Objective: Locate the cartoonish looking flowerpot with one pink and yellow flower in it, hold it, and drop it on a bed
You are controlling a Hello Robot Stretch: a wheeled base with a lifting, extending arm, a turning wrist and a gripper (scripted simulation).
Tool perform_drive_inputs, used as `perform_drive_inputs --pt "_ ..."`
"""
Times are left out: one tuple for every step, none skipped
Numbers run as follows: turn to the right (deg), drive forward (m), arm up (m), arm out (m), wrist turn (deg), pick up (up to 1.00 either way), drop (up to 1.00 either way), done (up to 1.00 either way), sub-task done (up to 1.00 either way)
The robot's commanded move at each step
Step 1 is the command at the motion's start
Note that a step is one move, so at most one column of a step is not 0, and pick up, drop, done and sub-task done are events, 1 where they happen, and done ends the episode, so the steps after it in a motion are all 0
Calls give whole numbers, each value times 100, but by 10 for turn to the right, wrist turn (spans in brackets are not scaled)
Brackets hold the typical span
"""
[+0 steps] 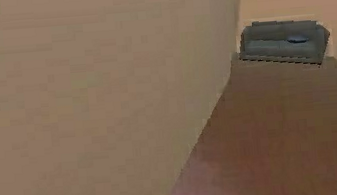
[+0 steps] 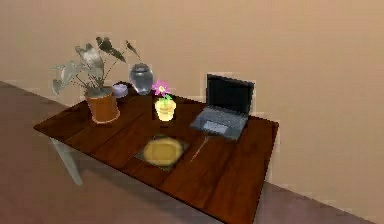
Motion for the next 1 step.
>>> perform_drive_inputs --pt "450 0 0 0 0 0 0 0 0"
